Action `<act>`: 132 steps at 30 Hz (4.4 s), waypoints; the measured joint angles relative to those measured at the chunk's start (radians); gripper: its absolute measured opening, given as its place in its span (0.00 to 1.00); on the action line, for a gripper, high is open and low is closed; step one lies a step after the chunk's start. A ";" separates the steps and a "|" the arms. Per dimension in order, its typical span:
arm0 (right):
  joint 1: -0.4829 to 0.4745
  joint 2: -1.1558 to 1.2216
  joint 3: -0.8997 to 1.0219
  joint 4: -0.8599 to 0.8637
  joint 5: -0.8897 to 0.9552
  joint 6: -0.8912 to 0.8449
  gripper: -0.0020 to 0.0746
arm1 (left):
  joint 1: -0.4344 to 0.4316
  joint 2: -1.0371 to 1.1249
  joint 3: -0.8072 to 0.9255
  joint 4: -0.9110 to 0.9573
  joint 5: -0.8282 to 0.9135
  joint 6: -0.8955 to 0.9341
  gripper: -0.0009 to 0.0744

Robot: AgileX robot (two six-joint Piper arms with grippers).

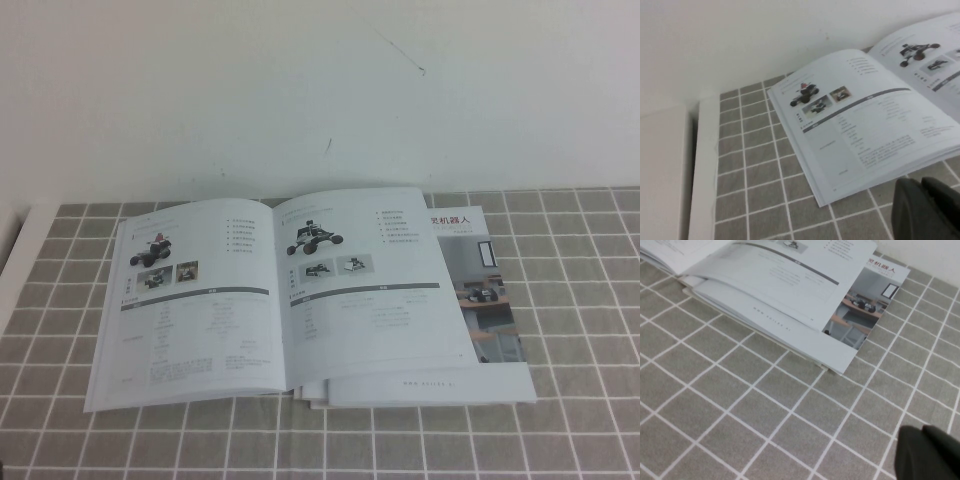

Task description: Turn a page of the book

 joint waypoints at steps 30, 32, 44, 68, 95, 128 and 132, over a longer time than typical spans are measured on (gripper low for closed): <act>0.000 0.000 0.000 0.000 0.002 0.000 0.02 | -0.015 -0.089 0.209 0.254 -0.153 -0.296 0.01; 0.000 0.000 0.000 0.000 0.002 0.000 0.02 | -0.015 -0.089 0.209 0.262 -0.153 -0.296 0.01; 0.000 0.000 0.000 0.000 0.002 0.000 0.02 | -0.015 -0.089 0.209 0.263 -0.153 -0.296 0.01; -0.032 -0.177 0.051 0.003 0.014 -0.009 0.02 | -0.015 -0.089 0.209 0.267 -0.153 -0.311 0.01; -0.032 -0.189 0.147 -0.261 -0.133 0.339 0.02 | -0.015 -0.089 0.209 0.270 -0.153 -0.313 0.01; -0.032 -0.189 0.143 -0.312 -0.117 0.339 0.02 | -0.015 -0.089 0.209 0.270 -0.153 -0.316 0.01; -0.032 -0.189 0.143 -0.312 -0.117 0.339 0.02 | -0.015 -0.089 0.209 0.270 -0.153 -0.316 0.01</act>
